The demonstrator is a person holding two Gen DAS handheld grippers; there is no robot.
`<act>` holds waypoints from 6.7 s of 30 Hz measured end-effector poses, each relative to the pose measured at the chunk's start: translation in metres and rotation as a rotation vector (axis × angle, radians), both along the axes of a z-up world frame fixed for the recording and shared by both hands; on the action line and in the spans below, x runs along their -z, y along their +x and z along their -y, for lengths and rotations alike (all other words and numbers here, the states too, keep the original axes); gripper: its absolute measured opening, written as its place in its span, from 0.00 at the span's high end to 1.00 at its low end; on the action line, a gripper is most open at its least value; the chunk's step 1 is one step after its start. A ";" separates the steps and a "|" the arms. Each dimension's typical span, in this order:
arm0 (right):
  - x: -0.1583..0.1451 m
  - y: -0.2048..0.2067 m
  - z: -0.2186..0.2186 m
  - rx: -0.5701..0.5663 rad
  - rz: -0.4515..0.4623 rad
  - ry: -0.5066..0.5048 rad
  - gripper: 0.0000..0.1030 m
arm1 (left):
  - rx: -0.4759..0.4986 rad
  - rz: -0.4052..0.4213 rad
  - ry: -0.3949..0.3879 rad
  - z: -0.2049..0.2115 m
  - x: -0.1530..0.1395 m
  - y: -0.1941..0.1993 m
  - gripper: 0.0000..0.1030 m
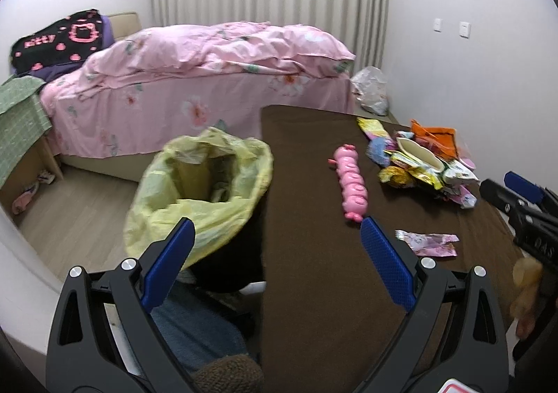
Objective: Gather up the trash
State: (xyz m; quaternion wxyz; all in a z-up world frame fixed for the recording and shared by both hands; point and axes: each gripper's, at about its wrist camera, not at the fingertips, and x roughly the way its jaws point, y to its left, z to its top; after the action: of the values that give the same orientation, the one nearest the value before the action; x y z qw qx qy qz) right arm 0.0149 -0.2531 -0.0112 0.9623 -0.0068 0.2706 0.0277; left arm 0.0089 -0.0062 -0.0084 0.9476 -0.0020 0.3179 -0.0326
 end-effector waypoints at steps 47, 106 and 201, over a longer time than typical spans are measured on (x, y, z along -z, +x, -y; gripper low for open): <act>-0.014 0.143 0.132 -0.134 -0.090 -0.124 0.74 | 0.721 -0.283 -0.040 0.164 0.083 0.117 0.26; -0.026 0.198 -0.183 -0.811 -0.230 0.329 0.73 | -0.356 -0.010 -0.225 -0.152 0.040 0.086 0.71; 0.038 0.132 0.174 0.029 -0.074 0.063 0.43 | 0.390 -0.389 0.029 0.207 0.106 0.351 0.64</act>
State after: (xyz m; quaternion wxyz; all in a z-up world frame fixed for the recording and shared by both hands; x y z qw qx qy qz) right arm 0.1470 -0.4272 -0.0488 0.9517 0.0286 0.3050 0.0224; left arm 0.3603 -0.2128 -0.1140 0.8445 0.0667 0.4887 -0.2088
